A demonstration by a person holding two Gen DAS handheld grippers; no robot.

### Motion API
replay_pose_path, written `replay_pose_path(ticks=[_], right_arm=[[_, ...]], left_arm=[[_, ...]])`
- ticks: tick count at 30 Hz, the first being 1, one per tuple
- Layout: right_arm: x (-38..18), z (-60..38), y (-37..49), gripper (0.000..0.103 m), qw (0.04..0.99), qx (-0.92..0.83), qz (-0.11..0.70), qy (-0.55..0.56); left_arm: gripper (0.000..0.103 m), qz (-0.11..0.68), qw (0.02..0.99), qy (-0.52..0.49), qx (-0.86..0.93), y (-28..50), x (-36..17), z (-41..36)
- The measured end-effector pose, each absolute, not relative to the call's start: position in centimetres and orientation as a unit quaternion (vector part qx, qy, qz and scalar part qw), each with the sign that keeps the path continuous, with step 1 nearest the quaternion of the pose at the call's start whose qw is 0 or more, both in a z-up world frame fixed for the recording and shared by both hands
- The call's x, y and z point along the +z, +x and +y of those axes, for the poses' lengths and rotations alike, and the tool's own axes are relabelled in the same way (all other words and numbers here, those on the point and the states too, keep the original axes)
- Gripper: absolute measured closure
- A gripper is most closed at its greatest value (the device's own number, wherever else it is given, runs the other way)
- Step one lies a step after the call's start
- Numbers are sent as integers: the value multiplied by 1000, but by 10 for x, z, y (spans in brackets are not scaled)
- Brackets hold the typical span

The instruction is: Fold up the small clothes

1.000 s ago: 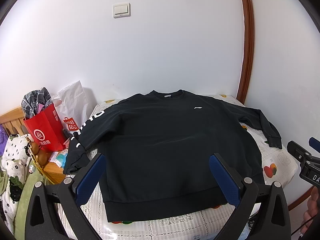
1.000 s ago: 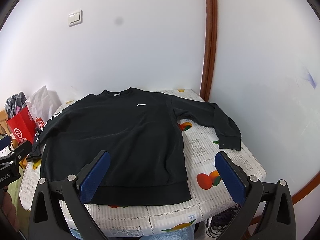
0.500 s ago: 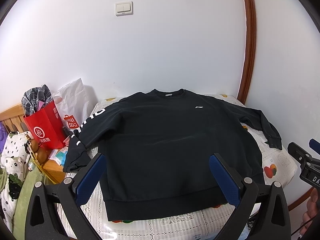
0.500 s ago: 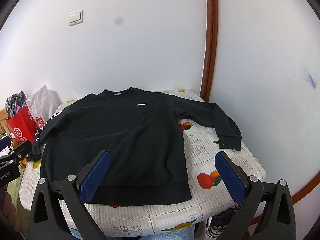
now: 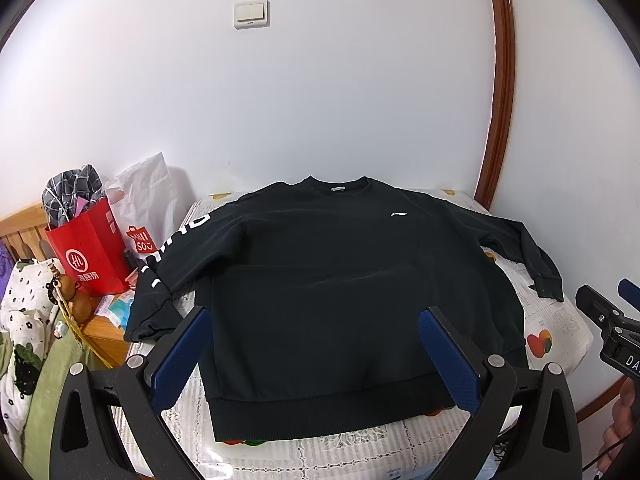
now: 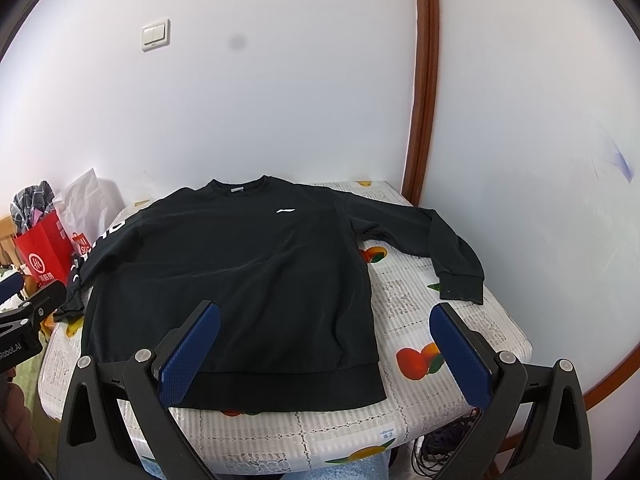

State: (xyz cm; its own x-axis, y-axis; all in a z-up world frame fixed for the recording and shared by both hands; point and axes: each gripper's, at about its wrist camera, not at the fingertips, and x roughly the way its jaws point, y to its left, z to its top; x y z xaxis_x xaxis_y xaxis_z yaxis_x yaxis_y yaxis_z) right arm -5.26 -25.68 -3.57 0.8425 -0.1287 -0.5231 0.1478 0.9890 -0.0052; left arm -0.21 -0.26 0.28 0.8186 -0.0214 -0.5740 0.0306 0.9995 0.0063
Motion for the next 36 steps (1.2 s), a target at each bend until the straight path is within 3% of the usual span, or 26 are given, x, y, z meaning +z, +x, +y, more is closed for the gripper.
replay_pose_path(ticks=[17, 30, 36], right_arm=[[-36, -252, -29, 0, 961, -64, 270, 14], [-73, -246, 39, 0, 953, -73, 295, -7], [-108, -246, 90, 1, 935, -39, 353, -1]], left_arm=[[0, 317, 948, 1, -25, 30, -12, 14], [0, 366, 931, -7, 5, 95, -69, 50], [0, 407, 912, -34, 46, 126, -100, 92]])
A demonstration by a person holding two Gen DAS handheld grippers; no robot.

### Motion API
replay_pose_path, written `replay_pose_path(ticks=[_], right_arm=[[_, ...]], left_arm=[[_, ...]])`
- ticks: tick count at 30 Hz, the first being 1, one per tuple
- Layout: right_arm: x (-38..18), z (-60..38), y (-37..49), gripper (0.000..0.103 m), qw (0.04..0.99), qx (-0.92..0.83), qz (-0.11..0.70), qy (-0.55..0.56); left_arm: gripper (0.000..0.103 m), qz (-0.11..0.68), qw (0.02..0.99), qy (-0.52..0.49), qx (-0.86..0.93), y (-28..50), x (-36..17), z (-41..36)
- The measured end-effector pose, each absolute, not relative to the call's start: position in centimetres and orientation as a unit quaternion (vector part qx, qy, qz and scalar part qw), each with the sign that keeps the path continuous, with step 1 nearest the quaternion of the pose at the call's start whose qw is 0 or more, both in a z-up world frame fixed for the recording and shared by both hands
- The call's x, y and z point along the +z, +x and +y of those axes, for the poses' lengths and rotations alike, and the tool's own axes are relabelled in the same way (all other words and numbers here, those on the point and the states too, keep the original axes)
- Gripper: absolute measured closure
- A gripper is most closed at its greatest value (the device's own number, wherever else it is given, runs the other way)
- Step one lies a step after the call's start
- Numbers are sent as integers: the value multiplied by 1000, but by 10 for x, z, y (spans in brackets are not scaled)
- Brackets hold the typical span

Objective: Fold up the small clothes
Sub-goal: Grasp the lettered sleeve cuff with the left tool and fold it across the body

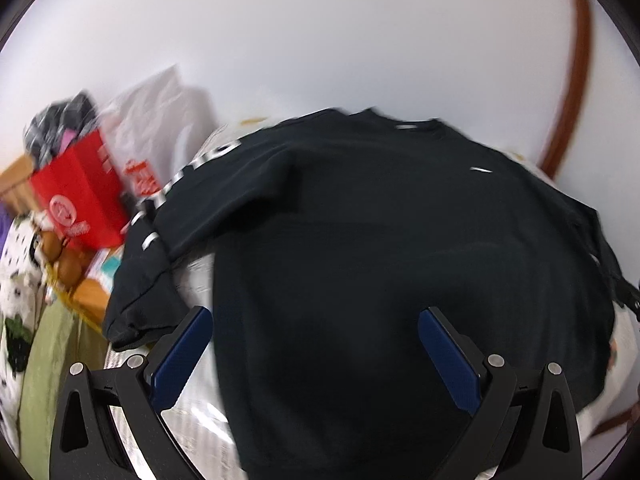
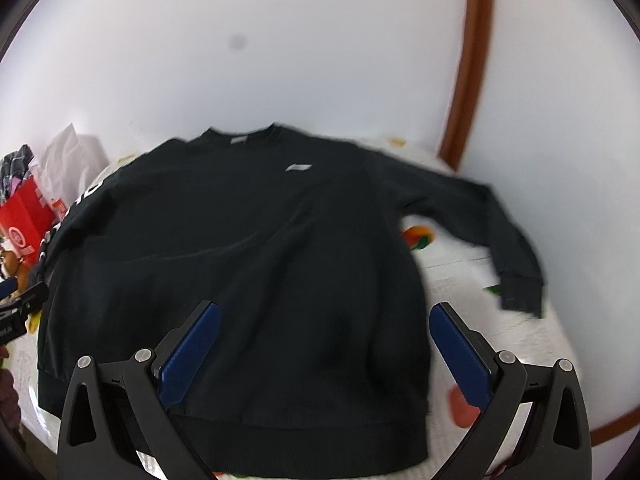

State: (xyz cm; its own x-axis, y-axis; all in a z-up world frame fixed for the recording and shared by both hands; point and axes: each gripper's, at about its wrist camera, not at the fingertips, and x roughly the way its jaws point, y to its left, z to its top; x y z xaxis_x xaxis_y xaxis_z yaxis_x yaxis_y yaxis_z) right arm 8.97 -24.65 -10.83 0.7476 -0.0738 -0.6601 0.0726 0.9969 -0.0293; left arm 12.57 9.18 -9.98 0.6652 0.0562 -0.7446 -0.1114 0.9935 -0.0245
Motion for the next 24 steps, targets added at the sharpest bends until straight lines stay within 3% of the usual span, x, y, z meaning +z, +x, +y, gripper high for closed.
replay_pose_path(ticks=[10, 19, 22, 24], right_arm=[[-148, -220, 130, 5, 924, -9, 382, -13], [-145, -197, 132, 5, 921, 4, 388, -31], [-142, -194, 130, 5, 921, -1, 386, -42], [-142, -194, 126, 5, 923, -2, 383, -44]], left_arm=[[2, 433, 887, -14, 159, 150, -134, 169], [19, 462, 873, -2, 157, 171, -163, 182], [39, 454, 876, -5, 162, 171, -163, 180], [75, 456, 872, 10, 181, 172, -161, 178]])
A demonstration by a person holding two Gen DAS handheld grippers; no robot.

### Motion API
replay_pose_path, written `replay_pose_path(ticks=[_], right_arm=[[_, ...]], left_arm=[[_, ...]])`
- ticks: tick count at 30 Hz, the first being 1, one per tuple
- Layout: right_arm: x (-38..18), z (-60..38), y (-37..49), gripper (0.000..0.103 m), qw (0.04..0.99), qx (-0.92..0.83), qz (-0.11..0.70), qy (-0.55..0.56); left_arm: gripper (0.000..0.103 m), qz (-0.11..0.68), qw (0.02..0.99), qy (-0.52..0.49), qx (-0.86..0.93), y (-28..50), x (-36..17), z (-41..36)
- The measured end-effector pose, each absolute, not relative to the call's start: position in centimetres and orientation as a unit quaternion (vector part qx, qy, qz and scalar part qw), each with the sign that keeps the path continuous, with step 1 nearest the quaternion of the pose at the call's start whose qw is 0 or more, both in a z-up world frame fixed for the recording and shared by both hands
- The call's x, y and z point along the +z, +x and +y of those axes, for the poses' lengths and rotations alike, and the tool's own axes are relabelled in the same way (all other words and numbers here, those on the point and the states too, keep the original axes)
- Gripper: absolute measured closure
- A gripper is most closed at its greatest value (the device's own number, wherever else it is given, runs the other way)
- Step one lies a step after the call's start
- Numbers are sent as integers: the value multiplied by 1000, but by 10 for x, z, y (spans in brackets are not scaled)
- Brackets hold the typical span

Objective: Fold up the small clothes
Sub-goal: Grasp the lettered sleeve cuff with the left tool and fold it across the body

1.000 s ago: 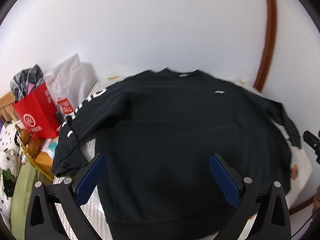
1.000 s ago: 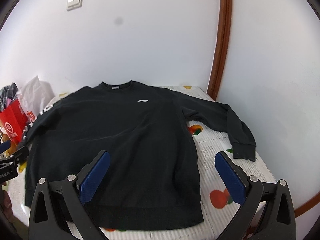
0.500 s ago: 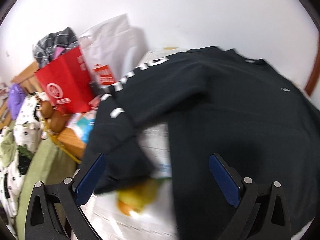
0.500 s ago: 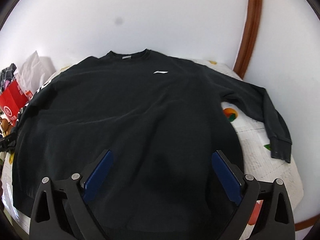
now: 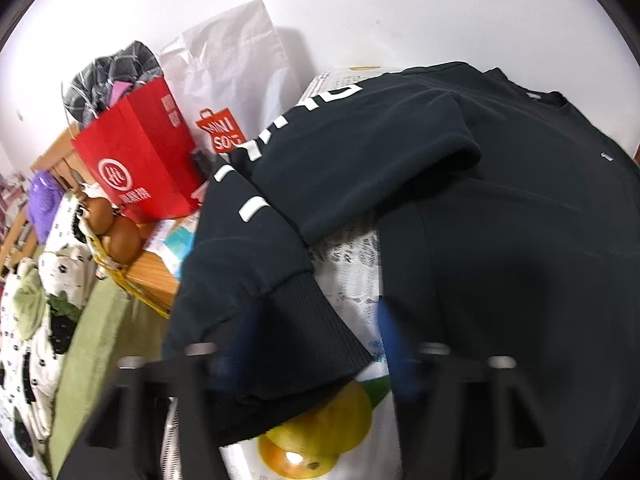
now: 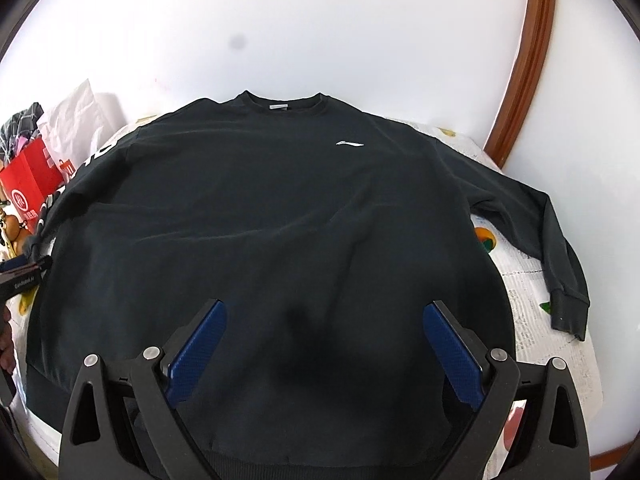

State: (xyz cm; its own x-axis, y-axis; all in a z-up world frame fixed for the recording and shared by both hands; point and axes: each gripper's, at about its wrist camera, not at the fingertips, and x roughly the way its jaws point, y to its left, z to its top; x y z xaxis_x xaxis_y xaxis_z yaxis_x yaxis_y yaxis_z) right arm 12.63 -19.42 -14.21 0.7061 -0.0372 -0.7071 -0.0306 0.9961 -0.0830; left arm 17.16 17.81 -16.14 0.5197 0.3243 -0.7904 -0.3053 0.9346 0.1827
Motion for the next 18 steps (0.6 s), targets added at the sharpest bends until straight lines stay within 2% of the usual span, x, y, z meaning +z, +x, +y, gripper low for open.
replay_pose_path(ticks=[1, 2, 3, 8, 18], right_arm=[[-142, -196, 125, 5, 923, 0, 383, -45], [-142, -197, 123, 5, 923, 3, 381, -46], [-143, -200, 123, 5, 923, 3, 382, -46], [-140, -219, 115, 5, 928, 9, 372, -23], [-128, -259, 115, 5, 938, 10, 345, -25]], left_arm=[[80, 458, 869, 14, 188, 173, -162, 179], [92, 460, 868, 12, 188, 173, -162, 180], [96, 462, 867, 7, 186, 173, -160, 181], [96, 446, 874, 16, 192, 170, -133, 170], [97, 386, 918, -43, 79, 183, -38, 118]])
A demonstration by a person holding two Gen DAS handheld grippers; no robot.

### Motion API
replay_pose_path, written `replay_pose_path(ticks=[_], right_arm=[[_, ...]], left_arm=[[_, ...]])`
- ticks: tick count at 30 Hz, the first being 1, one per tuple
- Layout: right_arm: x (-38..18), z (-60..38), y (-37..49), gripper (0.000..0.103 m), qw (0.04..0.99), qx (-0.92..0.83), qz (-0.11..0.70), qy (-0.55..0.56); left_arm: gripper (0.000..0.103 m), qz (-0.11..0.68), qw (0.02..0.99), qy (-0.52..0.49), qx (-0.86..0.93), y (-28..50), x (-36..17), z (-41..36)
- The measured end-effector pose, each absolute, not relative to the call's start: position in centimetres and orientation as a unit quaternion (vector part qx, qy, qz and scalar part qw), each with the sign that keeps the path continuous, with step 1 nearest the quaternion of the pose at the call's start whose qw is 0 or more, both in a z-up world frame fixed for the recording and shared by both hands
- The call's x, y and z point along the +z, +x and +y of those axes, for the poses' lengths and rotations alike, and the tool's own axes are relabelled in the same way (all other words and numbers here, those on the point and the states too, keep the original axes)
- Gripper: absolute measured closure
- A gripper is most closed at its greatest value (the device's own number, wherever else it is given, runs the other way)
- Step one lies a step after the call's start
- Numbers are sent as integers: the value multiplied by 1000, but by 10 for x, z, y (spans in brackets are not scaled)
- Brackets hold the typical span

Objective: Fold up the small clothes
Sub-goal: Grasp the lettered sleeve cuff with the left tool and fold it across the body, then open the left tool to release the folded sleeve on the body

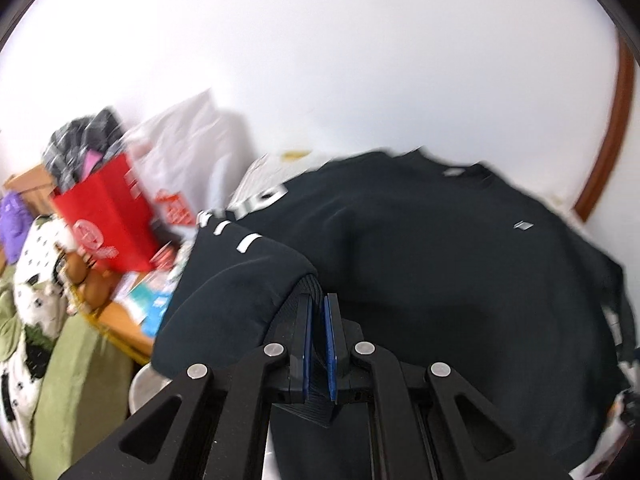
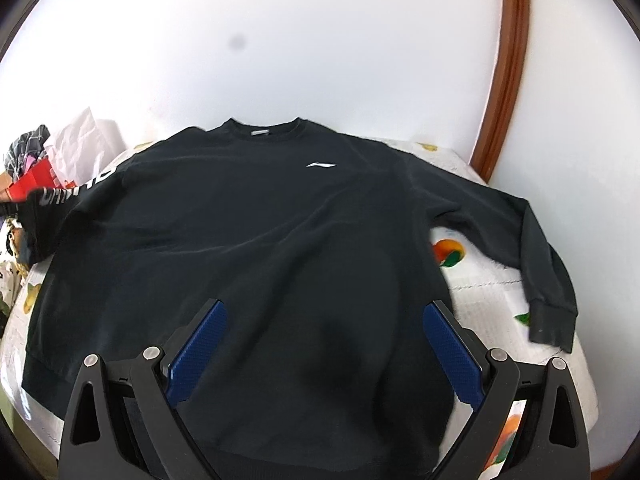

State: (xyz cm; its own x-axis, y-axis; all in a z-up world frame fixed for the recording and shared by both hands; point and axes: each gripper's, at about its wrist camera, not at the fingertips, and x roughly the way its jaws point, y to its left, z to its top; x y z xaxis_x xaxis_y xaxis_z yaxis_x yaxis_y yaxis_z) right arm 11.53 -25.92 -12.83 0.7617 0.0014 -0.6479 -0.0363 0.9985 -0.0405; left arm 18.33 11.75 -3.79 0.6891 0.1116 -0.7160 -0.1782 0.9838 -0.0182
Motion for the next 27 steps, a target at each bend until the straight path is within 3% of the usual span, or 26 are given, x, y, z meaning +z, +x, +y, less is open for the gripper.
replay_pose_path(ticks=[9, 20, 27], right_arm=[[-128, -312, 126, 5, 938, -5, 346, 5], [-149, -358, 130, 5, 931, -29, 362, 28], [-161, -362, 136, 5, 925, -32, 378, 26]], left_arm=[[97, 366, 930, -18, -2, 226, -19, 27], [97, 393, 914, 30, -93, 274, -48, -102], [95, 416, 897, -3, -147, 290, -61, -131]])
